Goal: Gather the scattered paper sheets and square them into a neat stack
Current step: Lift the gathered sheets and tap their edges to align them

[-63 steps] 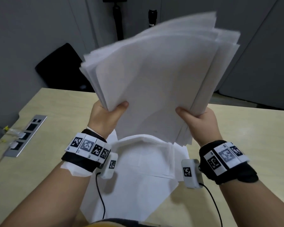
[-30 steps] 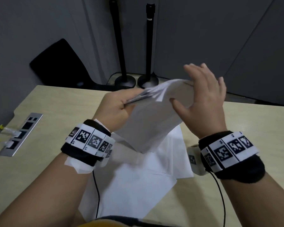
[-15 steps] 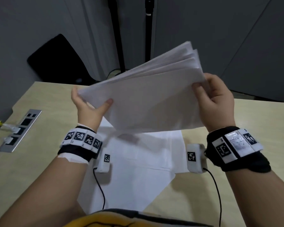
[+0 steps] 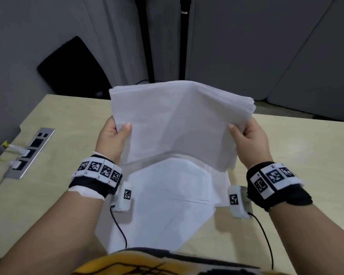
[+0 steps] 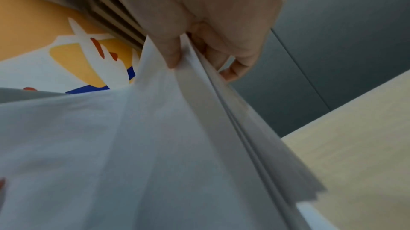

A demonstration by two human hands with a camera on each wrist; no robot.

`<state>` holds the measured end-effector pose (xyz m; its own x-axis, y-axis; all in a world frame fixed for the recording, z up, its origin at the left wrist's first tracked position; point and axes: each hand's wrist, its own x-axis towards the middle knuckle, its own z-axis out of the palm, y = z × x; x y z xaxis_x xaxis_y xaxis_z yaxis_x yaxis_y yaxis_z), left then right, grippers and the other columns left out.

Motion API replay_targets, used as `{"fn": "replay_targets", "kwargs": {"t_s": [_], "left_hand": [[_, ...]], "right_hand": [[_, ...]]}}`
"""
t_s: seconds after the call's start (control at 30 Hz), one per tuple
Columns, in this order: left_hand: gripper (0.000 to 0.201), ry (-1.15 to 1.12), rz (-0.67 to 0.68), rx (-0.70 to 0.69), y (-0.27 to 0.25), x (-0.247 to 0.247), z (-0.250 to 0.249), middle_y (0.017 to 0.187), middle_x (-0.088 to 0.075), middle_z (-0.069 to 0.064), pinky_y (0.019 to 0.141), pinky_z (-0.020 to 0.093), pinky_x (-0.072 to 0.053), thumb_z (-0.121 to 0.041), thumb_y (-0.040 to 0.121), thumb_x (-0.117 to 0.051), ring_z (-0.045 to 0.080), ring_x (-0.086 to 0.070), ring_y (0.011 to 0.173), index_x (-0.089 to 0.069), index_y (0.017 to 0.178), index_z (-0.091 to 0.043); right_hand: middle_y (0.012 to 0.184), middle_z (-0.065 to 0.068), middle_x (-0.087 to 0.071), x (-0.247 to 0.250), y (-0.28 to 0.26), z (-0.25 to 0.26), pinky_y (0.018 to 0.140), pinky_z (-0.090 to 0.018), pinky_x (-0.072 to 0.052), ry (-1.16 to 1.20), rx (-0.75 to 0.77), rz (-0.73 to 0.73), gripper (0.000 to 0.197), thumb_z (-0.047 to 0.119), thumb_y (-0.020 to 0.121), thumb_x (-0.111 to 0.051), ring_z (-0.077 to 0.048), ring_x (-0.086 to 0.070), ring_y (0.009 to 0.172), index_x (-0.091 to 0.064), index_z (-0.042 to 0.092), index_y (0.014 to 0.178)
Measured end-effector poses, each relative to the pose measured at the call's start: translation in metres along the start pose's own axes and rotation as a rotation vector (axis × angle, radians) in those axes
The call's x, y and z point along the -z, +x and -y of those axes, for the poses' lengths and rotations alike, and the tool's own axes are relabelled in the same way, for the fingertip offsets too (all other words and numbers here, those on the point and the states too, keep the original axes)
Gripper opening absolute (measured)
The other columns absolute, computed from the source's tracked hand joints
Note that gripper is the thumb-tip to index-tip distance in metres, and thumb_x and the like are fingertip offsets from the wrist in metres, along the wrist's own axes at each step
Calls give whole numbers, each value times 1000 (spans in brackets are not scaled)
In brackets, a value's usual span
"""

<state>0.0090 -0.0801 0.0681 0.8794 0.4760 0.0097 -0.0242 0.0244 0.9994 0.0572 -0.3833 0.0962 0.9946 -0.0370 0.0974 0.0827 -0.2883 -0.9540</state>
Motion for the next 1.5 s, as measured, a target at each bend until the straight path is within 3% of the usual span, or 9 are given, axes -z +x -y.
{"fn": "replay_targets", "kwargs": {"t_s": [0.2,0.33,0.6,0.83,0.97,1.17,1.3,1.4,1.5], "left_hand": [[23,-40,7,-55,-2,-7,-6,94,-73,-12,78,23,-54,-4,92,-58,7,-68,91,-60,104,-23],[42,-14,13,1,-3,-1,2,103,-70,3,81,35,-57,-12,72,-74,21,-67,97,-58,110,-18],[22,32,-39,-34,-6,-7,0,91,-70,-9,67,19,-53,-5,93,-57,1,-68,80,-61,96,-26],[39,58,-25,-35,-2,-2,1,99,-67,-4,77,24,-54,3,82,-68,9,-67,89,-53,113,-17],[26,101,-39,-93,-6,-6,-1,96,-67,-6,74,19,-52,1,88,-62,0,-65,82,-58,104,-19],[38,109,-11,-40,-4,3,4,103,-69,0,78,28,-56,0,81,-71,13,-67,94,-58,105,-25],[31,171,-32,90,-14,2,19,93,-68,-4,77,29,-56,1,84,-68,1,-67,77,-59,111,-10],[20,191,-69,74,-18,-3,15,90,-69,-2,73,19,-57,-6,88,-66,-4,-68,73,-64,108,-6],[18,233,15,-44,-18,-14,-1,90,-72,-10,81,25,-55,-7,88,-66,5,-67,85,-69,103,-17]], "right_hand": [[91,12,-63,2,-5,-3,63,-9,-47,172,39,-102,21,9,92,-58,10,-59,76,-58,30,97],[99,10,-59,7,-5,-17,62,-11,-48,172,-33,-31,36,13,86,-69,0,-60,81,-51,29,113],[88,15,-62,2,-1,-14,66,-18,-50,144,-20,-95,23,12,90,-63,10,-59,72,-59,34,92],[120,5,-58,-1,-1,-14,94,-42,-51,107,-53,-89,42,29,77,-73,-23,-57,113,-51,47,108],[94,10,-60,-3,-3,-9,65,-22,-54,202,0,-121,21,11,88,-65,-4,-61,80,-56,30,94],[86,15,-51,3,3,-17,67,-17,-45,-5,-35,-135,39,20,84,-69,0,-49,69,-51,27,118],[125,2,-51,2,5,-18,96,-33,-47,-229,-18,-140,62,26,81,-71,-13,-54,109,-40,23,135],[150,-2,-29,0,5,-6,116,-41,-28,-469,168,-213,82,35,79,-72,-16,-28,139,-29,16,146],[159,1,-16,-11,-1,20,120,-46,-12,-665,376,-33,88,42,81,-68,-16,-13,147,-21,19,151]]}}
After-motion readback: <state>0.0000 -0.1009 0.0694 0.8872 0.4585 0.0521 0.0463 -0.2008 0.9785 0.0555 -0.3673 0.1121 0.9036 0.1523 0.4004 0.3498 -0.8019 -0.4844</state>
